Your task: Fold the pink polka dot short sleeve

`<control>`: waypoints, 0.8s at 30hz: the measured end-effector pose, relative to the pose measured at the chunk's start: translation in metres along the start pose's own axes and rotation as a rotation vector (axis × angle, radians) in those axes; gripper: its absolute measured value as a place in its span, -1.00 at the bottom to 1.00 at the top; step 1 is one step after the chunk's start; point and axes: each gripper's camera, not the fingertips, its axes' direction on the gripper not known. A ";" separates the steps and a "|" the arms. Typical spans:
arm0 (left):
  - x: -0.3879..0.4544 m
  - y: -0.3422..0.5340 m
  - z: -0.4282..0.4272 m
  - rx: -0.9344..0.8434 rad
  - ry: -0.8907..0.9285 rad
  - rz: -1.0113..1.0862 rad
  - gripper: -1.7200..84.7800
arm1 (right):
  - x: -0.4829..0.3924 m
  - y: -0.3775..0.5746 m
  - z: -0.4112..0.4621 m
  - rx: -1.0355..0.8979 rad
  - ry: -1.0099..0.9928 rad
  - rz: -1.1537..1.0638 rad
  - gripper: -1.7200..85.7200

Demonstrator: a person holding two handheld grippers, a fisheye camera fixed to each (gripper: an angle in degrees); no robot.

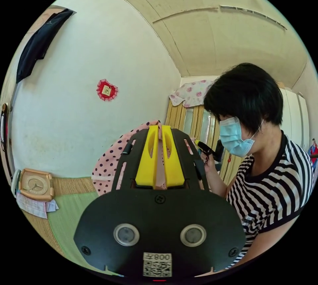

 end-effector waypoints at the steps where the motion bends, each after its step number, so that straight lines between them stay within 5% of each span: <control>1: 0.004 0.000 0.002 0.004 0.000 0.009 -0.93 | -0.016 0.001 -0.006 0.009 0.002 -0.010 -0.95; 14: 0.106 -0.012 0.063 0.137 -0.058 0.249 -0.92 | -0.203 0.007 -0.052 0.107 0.041 -0.158 -0.95; 24: 0.028 0.004 0.243 0.004 -0.147 0.161 -0.92 | -0.227 0.061 0.079 -0.032 0.056 -0.050 -0.95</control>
